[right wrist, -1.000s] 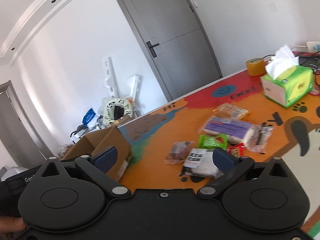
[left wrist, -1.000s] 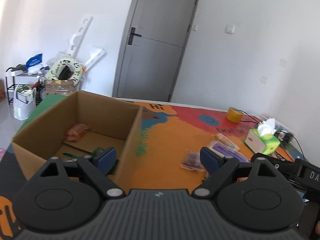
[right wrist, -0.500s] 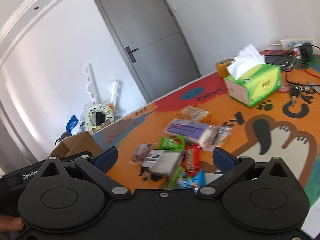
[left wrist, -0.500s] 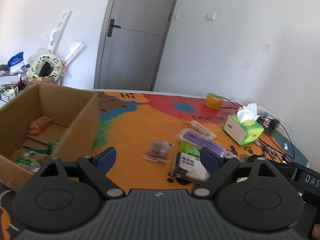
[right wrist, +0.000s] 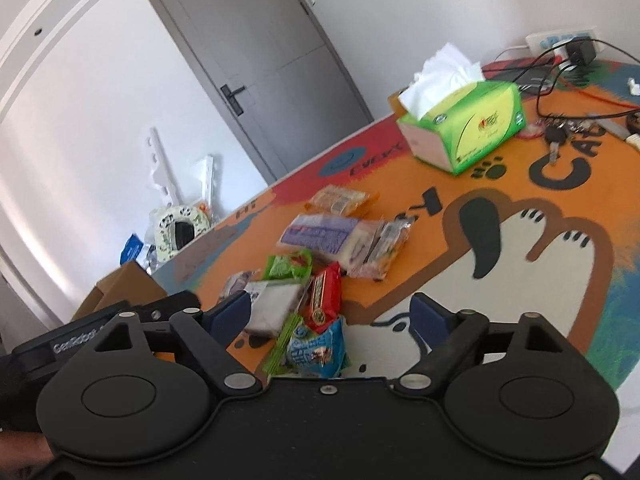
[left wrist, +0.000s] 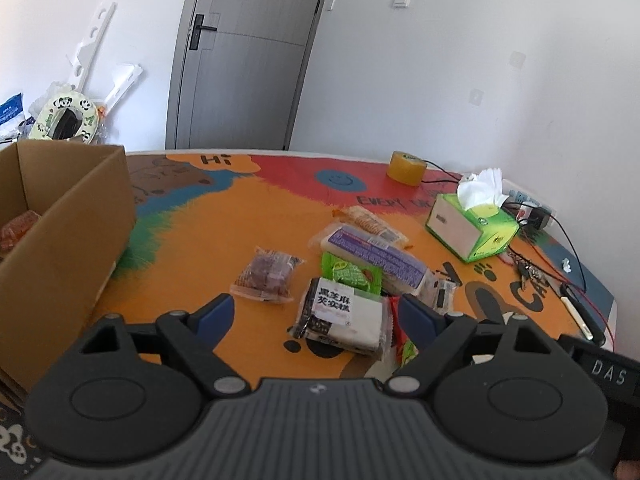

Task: Organize snacks
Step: 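Move the right tool back to the snack pile and grasp a blue chip bag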

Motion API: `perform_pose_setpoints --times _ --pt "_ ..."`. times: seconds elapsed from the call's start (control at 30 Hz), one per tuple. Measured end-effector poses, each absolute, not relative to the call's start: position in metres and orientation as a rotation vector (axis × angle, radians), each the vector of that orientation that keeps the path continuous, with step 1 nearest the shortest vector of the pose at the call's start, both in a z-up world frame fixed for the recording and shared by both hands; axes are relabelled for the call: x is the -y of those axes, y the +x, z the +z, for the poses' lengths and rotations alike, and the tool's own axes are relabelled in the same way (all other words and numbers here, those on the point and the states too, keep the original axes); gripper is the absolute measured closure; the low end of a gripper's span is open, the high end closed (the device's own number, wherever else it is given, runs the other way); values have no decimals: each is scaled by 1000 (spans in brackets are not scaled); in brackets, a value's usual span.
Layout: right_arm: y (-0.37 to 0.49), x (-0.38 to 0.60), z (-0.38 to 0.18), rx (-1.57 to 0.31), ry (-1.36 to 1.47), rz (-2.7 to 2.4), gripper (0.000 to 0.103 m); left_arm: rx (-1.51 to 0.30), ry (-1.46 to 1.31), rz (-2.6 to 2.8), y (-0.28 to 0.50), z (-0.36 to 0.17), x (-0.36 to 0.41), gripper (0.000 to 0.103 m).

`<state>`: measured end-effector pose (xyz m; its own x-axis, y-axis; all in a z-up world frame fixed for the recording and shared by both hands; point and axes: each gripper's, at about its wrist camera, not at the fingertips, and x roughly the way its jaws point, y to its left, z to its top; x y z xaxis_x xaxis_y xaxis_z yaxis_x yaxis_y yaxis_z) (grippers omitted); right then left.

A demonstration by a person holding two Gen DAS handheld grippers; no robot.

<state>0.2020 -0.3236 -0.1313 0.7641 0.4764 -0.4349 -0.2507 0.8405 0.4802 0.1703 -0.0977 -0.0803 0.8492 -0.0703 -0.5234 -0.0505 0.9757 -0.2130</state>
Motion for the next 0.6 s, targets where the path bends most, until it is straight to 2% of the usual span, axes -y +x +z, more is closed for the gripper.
perform_pose_setpoints --times 0.13,0.37,0.4,0.47,0.5,0.6 --pt "207 312 -142 -606 393 416 21 -584 -231 -20 175 -87 95 22" --pt "210 292 -152 -619 319 392 31 -590 -245 -6 179 -92 90 23" --pt "210 290 -152 -618 307 394 35 -591 -245 -3 179 -92 90 23" --pt "210 288 -152 -620 295 390 50 -593 -244 2 181 -93 89 23" --pt "211 288 -152 -620 285 384 64 -593 -245 1 182 -93 89 23" --pt "214 294 -154 -632 324 411 69 -594 -241 -1 184 -94 92 23"
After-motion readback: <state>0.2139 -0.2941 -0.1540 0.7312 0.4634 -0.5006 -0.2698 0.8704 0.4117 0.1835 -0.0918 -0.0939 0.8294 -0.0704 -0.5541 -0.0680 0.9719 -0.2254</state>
